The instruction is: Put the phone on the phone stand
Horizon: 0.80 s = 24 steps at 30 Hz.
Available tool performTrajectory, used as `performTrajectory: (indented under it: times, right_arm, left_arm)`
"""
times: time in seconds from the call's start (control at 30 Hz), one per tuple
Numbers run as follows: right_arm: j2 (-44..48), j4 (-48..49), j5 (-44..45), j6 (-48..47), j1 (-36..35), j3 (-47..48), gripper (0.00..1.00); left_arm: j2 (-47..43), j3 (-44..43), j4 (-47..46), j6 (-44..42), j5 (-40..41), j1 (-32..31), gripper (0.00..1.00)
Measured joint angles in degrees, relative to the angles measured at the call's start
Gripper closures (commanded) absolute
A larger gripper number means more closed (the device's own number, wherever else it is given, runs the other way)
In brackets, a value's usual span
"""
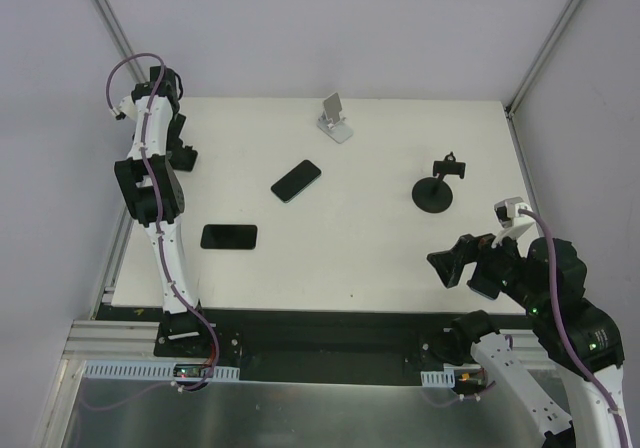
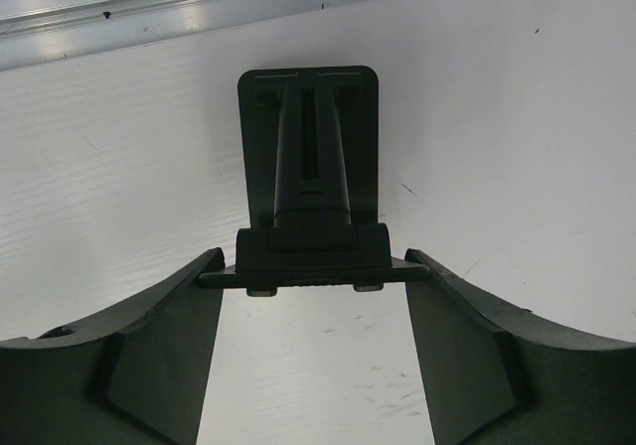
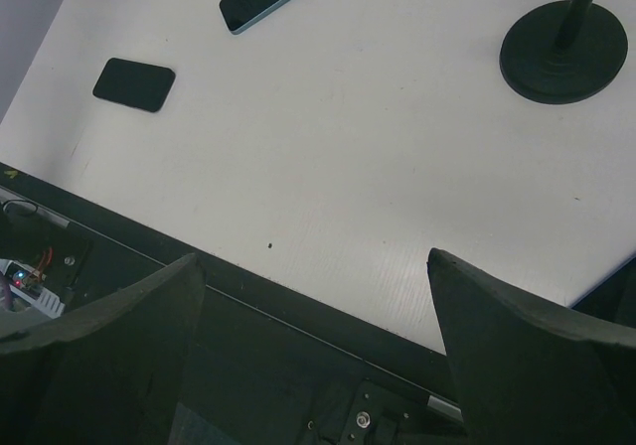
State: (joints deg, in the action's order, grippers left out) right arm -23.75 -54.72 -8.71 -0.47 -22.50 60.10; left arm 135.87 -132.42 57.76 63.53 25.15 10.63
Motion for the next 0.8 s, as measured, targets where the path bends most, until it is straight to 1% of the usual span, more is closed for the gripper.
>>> performTrajectory:
  times: [0.17, 0.23, 0.33, 0.37, 0.4, 0.5, 0.57, 0.6, 0.67, 0.73, 0.8]
  right_arm:
    - [0.0, 0.0, 0.4, 0.0, 0.0, 0.0, 0.04]
    - [0.0, 0.0, 0.4, 0.0, 0.0, 0.0, 0.04]
    - [0.0, 0.0, 0.4, 0.1, 0.0, 0.0, 0.04]
    - [0.0, 0.0, 0.4, 0.3, 0.0, 0.0, 0.04]
    - [0.0, 0.0, 0.4, 0.5, 0.0, 0.0, 0.04]
    - [0.0, 0.0, 0.4, 0.7, 0.0, 0.0, 0.04]
    - [0.0, 0.0, 0.4, 0.9, 0.0, 0.0, 0.04]
    - [0.0, 0.0, 0.3, 1.0, 0.0, 0.0, 0.04]
    - [0.1, 0.0, 0.3, 1.1, 0.0, 0.0, 0.04]
    - [0.1, 0.0, 0.2, 1.2, 0.0, 0.0, 0.04]
    - [0.2, 0.0, -0.1, 1.3, 0.0, 0.0, 0.04]
  left_arm:
    - [0.0, -0.3, 0.1, 1.8, -0.4, 0.0, 1.0]
    - [0.2, -0.8, 0.2, 2.3, -0.6, 0.0, 0.98]
    - [0.9, -2.3, 0.3, 2.8, -0.9, 0.0, 0.66]
    - [1.1, -2.5, 0.2, 2.9, -1.0, 0.0, 0.42]
    - [1.1, -2.6, 0.1, 2.9, -1.1, 0.0, 0.31]
    - [1.3, -2.8, 0.1, 2.4, -1.5, 0.0, 0.12]
    - [1.3, -2.8, -0.3, 1.1, -2.2, 0.0, 0.03]
    - [1.3, -2.8, -0.7, 0.5, -2.4, 0.0, 0.01]
    - [1.2, -2.5, -1.6, -1.4, -2.8, 0.0, 0.01]
    - [0.2, -0.7, -3.0, -3.7, -3.6, 0.0, 0.01]
    - [-2.1, 3.0, -4.0, -6.4, -4.3, 0.0, 0.01]
